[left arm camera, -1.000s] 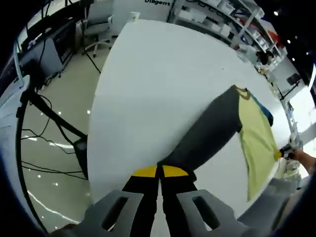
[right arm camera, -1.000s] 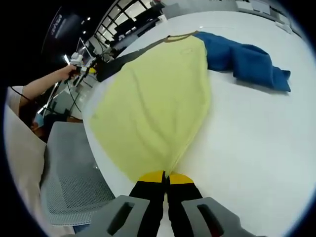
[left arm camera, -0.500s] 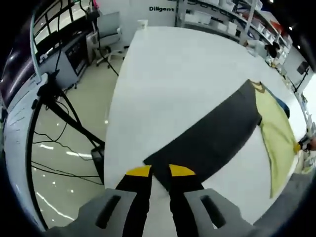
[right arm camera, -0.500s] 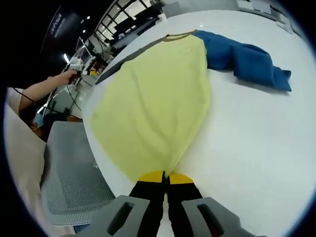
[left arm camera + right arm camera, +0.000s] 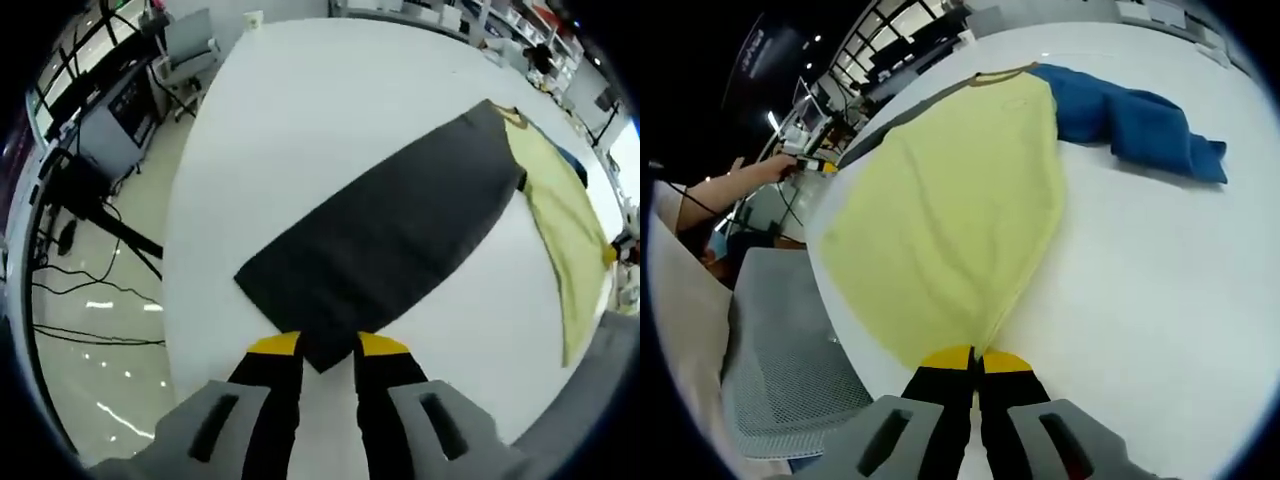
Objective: Fold the garment on the visible template until the final outline fits inside the template.
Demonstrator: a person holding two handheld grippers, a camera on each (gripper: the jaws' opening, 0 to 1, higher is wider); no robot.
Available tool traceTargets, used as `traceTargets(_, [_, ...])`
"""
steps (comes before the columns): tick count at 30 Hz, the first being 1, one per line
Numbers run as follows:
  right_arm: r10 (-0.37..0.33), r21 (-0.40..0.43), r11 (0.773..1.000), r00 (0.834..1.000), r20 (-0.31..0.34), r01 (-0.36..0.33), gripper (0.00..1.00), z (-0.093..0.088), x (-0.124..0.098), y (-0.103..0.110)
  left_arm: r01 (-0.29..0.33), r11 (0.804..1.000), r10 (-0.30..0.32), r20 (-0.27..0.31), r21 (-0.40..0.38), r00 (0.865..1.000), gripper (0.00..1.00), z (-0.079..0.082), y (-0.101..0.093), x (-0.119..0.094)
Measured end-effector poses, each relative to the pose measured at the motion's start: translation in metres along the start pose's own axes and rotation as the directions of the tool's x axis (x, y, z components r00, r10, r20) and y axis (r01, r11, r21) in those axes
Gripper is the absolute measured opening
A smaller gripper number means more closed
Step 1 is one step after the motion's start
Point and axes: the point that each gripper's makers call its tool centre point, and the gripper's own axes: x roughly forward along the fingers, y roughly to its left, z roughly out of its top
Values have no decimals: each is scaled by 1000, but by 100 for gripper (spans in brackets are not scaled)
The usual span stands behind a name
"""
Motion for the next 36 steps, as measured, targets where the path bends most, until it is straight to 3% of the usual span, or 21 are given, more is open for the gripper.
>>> traceTargets(2, [-1,1,1000,1000,0,1,0,0,0,-1,-26,999,26,5,31,1000,9,2,9,0])
traceTargets(3, [-2,1,1000,1000,0,2,0,0,0,-1,-51,994,50,11,101,999,9,2,18,0])
traceTargets(5, [-4,2,1000,1000,-3,4,0,-1,0,-1,-56,998,56,1,14,998,9,3,23,0])
traceTargets(11, [-2,5,1000,1000,-13,2,0,-3,1,1,-72,997,72,-11,37,997,13,12,31,3])
traceTargets(16, [16,3,1000,997,-77,-15,0,-11,2,9,-85,996,86,-20,31,996,9,14,32,5])
traceTargets(19, [28,-8,1000,994,-106,-29,0,-15,5,15,-102,991,104,-17,81,994,11,11,29,3])
traceTargets(22, [43,-33,998,989,-139,-48,0,-19,6,20,-140,990,139,23,30,990,15,15,34,-5])
traceTargets(26, [54,-53,997,992,-118,-61,0,-11,0,20,-120,993,121,119,-18,985,20,30,26,-20])
traceTargets(28, [23,-86,996,998,-56,-27,0,2,-4,10,-108,994,110,136,-20,985,20,33,20,-26])
traceTargets(32, [-20,-91,996,1000,-10,19,0,16,-12,-8,-33,997,48,219,-73,975,22,46,-5,-38])
traceTargets(36, [-21,-99,995,999,33,24,5,31,-22,-17,-17,999,26,237,-39,971,24,51,-30,-46])
